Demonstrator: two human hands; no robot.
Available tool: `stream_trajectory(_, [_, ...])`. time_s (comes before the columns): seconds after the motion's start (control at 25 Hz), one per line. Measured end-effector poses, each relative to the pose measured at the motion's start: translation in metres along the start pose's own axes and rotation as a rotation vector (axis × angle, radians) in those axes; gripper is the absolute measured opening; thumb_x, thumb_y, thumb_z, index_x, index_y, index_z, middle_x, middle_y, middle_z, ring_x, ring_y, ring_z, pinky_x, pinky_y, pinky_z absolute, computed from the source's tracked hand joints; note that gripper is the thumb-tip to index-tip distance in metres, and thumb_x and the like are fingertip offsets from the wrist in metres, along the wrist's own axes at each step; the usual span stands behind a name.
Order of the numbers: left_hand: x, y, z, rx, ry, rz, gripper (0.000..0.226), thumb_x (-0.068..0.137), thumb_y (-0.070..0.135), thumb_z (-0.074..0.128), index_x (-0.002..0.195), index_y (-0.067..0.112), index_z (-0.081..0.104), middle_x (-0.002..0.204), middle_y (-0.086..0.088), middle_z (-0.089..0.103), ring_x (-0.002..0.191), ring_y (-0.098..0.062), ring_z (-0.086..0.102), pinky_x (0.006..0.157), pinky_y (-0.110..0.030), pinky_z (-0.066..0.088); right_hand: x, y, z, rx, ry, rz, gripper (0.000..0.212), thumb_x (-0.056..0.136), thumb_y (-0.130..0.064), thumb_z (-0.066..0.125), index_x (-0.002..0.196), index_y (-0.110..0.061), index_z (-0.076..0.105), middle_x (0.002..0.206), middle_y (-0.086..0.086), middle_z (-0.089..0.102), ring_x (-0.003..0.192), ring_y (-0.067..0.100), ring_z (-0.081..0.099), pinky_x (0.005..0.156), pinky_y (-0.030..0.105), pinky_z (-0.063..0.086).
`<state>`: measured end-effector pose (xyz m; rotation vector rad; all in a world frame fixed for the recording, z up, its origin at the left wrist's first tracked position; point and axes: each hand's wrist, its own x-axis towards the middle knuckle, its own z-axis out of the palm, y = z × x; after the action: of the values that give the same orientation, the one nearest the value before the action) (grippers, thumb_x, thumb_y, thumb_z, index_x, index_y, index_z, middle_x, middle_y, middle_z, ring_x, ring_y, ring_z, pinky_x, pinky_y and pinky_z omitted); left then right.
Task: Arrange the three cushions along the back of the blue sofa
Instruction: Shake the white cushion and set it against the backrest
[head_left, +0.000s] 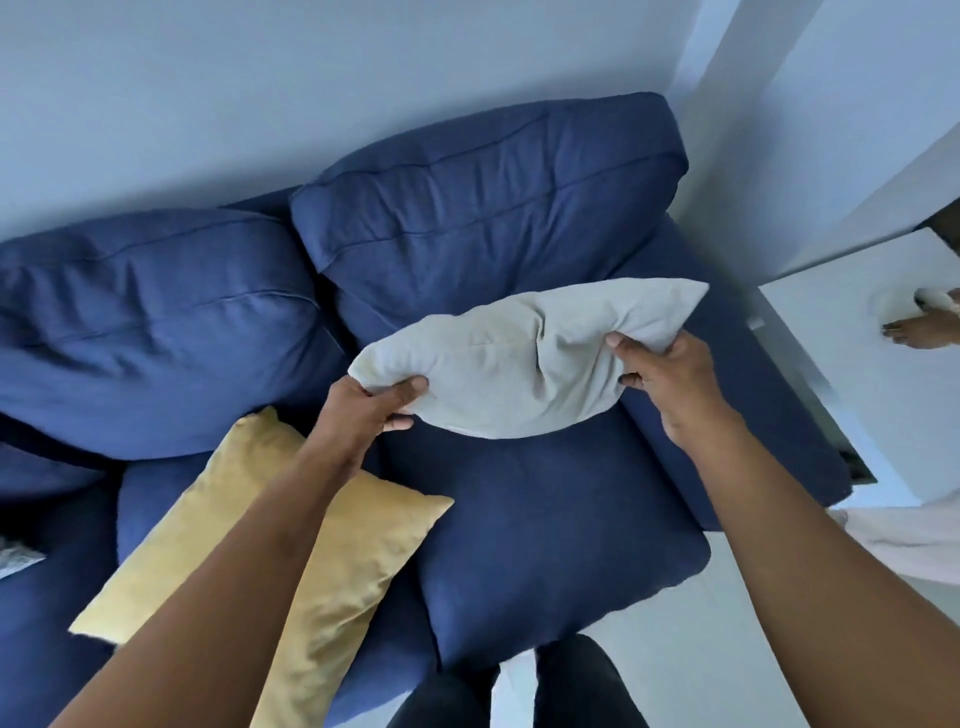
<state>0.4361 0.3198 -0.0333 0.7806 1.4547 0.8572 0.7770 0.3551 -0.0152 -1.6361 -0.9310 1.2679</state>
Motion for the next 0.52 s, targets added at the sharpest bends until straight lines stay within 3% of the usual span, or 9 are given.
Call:
stream_trajectory(0.12, [0.036, 0.001, 0.028, -0.002, 0.139, -0.005, 0.030, 0.086, 0.019, 0.083, 0.114, 0.013, 0.075, 0.103, -0.002, 0.082, 0.097, -0.018, 0.079, 0.073, -0.028, 0.061, 0.052, 0.008, 0.004, 0.038, 0.014, 0.035, 0.015, 0.090, -0.017, 0.081, 0.101, -0.022, 0.072, 0.098, -0.007, 0.078, 0.090, 0.007, 0.077, 0.064, 0.023, 0.061])
stream_trajectory(0.2, [0.069, -0.003, 0.043, 0.012, 0.223, -0.030, 0.024, 0.084, 0.020, 0.085, 0.106, 0.016, 0.076, 0.098, 0.001, 0.081, 0.089, -0.012, 0.078, 0.069, -0.025, 0.061, 0.095, 0.020, 0.007, 0.015, -0.002, 0.081, 0.015, 0.090, -0.017, 0.080, 0.101, -0.020, 0.072, 0.096, -0.007, 0.078, 0.090, 0.008, 0.077, 0.064, 0.026, 0.063])
stream_trajectory(0.32, [0.117, -0.012, 0.061, 0.034, 0.297, -0.071, 0.019, 0.083, 0.023, 0.087, 0.098, 0.021, 0.074, 0.094, 0.003, 0.080, 0.077, -0.006, 0.076, 0.066, -0.024, 0.060, 0.154, 0.045, 0.014, -0.041, -0.001, 0.143, 0.015, 0.090, -0.020, 0.080, 0.102, -0.019, 0.071, 0.100, -0.001, 0.076, 0.093, 0.016, 0.074, 0.076, 0.035, 0.066])
stream_trajectory(0.4, [0.145, -0.021, 0.067, 0.049, 0.317, -0.124, 0.022, 0.083, 0.026, 0.086, 0.100, 0.018, 0.073, 0.098, -0.002, 0.079, 0.081, -0.013, 0.076, 0.066, -0.027, 0.060, 0.186, 0.062, 0.020, -0.089, 0.000, 0.185, 0.013, 0.090, -0.024, 0.079, 0.094, -0.023, 0.067, 0.096, -0.003, 0.073, 0.089, 0.016, 0.071, 0.081, 0.038, 0.065])
stream_trajectory(0.52, [0.182, -0.038, 0.078, 0.067, 0.330, -0.248, 0.037, 0.080, 0.037, 0.083, 0.109, 0.017, 0.071, 0.112, -0.009, 0.078, 0.102, -0.028, 0.076, 0.081, -0.041, 0.065, 0.224, 0.087, 0.034, -0.180, -0.022, 0.261, 0.016, 0.090, -0.031, 0.077, 0.086, -0.029, 0.062, 0.091, -0.007, 0.070, 0.087, 0.019, 0.072, 0.087, 0.047, 0.064])
